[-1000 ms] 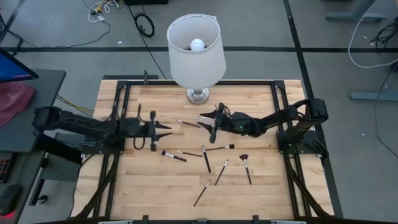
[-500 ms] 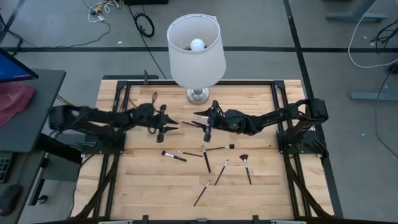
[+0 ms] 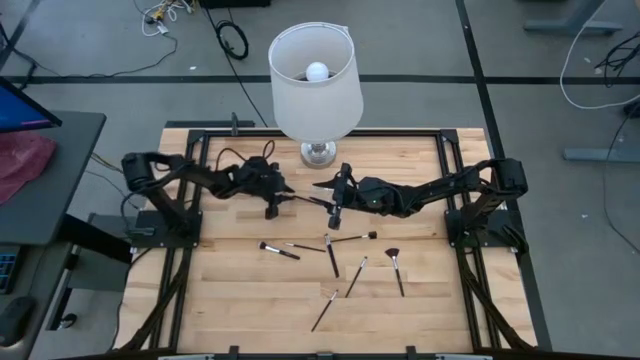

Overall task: Put items in baskets/containers
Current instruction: Put the black eyeshadow brush into the transparent organizer

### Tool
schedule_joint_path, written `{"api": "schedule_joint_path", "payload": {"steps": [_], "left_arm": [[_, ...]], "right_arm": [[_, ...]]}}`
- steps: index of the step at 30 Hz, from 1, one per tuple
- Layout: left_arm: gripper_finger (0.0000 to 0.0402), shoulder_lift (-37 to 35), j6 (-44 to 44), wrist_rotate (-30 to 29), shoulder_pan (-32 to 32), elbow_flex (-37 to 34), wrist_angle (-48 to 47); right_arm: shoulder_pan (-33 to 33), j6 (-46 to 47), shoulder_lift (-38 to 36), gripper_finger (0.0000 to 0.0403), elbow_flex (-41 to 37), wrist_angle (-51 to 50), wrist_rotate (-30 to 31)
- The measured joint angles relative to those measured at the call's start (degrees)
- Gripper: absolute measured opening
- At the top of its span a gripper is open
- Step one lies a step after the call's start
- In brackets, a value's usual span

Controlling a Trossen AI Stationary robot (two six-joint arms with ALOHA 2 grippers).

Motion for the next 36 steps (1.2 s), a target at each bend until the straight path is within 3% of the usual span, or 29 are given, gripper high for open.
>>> {"api": "schedule_joint_path", "payload": {"steps": [8, 18, 22, 30, 36], "left_arm": [[0.011, 5.52, 0.42, 0.19, 0.89, 0.24, 2.15], [0.011, 6.77, 0.17, 1.48, 0.74, 0.02, 6.22], [0.011, 6.7, 4.44, 0.67, 0.68, 0.15, 11.45], [0.011, 6.72, 13.32, 0.92, 1.09, 0.06, 10.11], [0.011, 6.72, 14.03, 4.12, 1.5, 0.94, 8.9]], "right_arm": [[0.0, 0.38, 0.0, 0.018, 0.0, -0.44, -0.02], [0.0, 1.56, 0.0, 0.018, 0.0, -0.43, -0.04], [0.02, 1.56, 0.0, 0.018, -0.01, -0.49, -0.04], [0.02, 1.56, 0.0, 0.018, 0.0, -2.49, -0.04], [0.01, 1.56, 0.0, 0.018, 0.0, -2.57, -0.05]]}}
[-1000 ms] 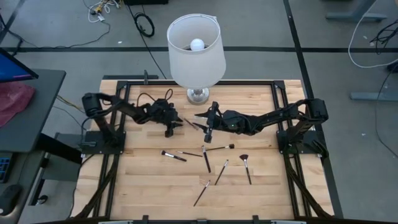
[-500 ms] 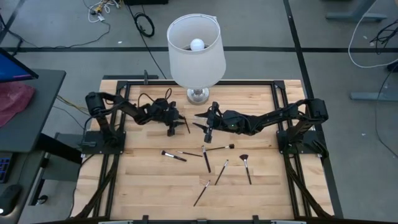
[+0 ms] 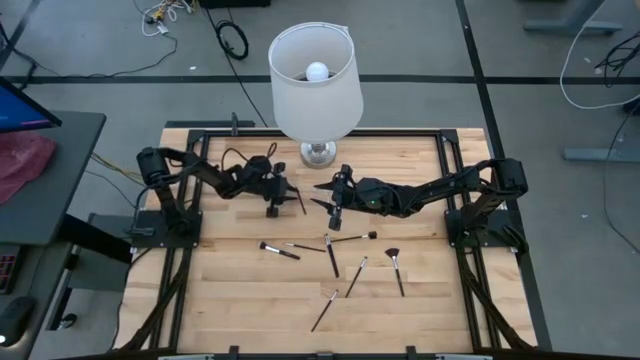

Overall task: Put items in baskets/containers
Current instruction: Put the black eyeshadow brush into the transparent organizer

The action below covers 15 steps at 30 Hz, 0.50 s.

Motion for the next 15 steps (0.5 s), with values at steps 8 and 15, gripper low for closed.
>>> {"api": "schedule_joint_path", "payload": {"steps": [8, 15], "left_arm": [[0.011, -0.02, 5.83, 4.06, -0.07, 14.54, -27.7], [0.0101, -0.07, 13.66, 5.79, -0.07, 24.47, -49.39]], "right_arm": [[0.01, 0.0, 0.0, 0.018, 0.0, 0.55, -0.01], [0.04, 0.66, 0.0, 0.018, 0.0, -0.27, -0.01]]}}
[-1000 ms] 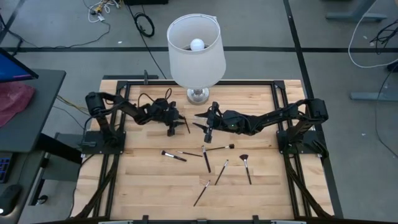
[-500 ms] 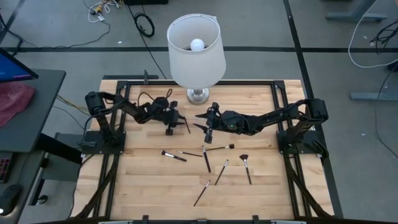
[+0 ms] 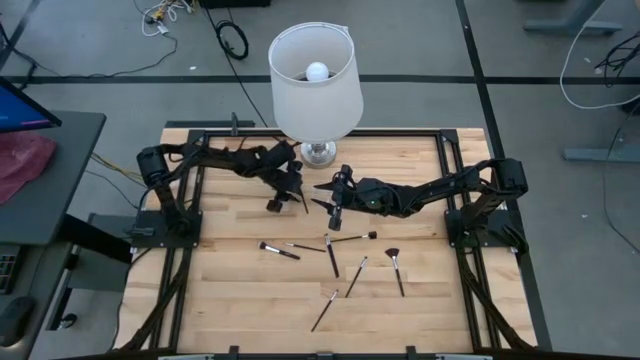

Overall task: Put items in baskets/containers
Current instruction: Put the black eyeshadow brush into the transparent organizer

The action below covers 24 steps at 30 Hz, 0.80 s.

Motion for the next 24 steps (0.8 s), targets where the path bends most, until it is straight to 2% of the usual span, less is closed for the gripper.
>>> {"api": "schedule_joint_path", "payload": {"steps": [5, 10, 24], "left_arm": [[0.0078, 0.0, 4.75, -4.04, 0.0, 0.19, 0.7], [0.0075, 0.27, 7.22, -9.02, 0.0, 0.21, 1.12], [0.0169, 0.48, 6.89, -10.35, -0.05, 0.23, 3.25]], "right_arm": [[0.0, 1.26, 0.0, 0.018, 0.0, -1.09, -0.13], [0.0, 1.26, 0.0, 0.018, 0.0, -1.11, -0.11], [-0.02, -2.12, 0.0, 0.018, -0.01, 1.29, 0.08]]}}
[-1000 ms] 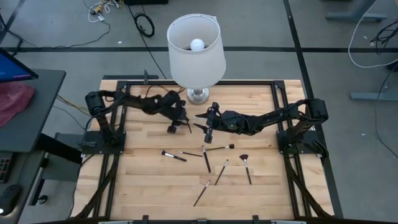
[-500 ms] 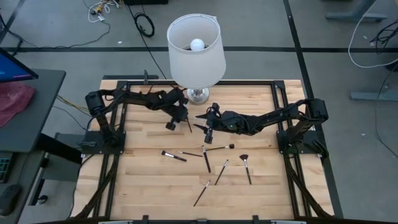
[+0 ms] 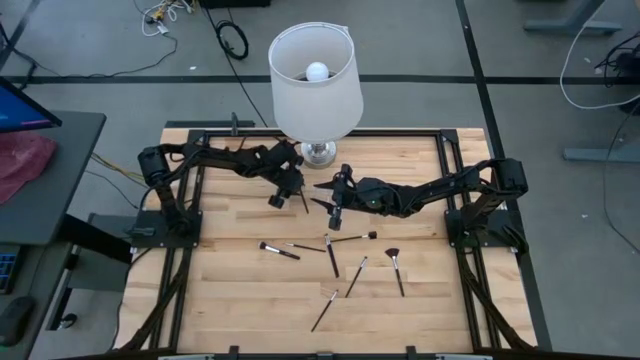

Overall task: Put items in baskets/containers
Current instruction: Put the black eyeshadow brush into the transparent organizer

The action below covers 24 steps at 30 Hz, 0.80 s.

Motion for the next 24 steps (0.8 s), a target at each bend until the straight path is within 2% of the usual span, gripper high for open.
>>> {"api": "schedule_joint_path", "payload": {"steps": [11, 15, 18, 24], "left_arm": [[0.0168, 5.52, -2.18, 1.78, -0.06, 0.31, 0.6], [0.0161, 5.02, -6.85, 1.54, -0.06, 0.24, -0.73], [0.0139, 4.98, -10.15, 1.49, 0.31, 0.31, -3.79], [0.0063, 4.9, -15.36, 3.54, 0.28, 0.36, -6.85]], "right_arm": [[-0.02, -0.38, 0.0, 0.018, 0.01, 1.76, -0.02], [-0.02, -0.42, 0.0, 0.018, 0.0, 1.76, -0.02], [-0.02, -0.4, 0.0, 0.018, -0.01, 1.72, -0.04], [0.0, 0.4, 0.0, 0.018, 0.01, 1.51, -0.07]]}}
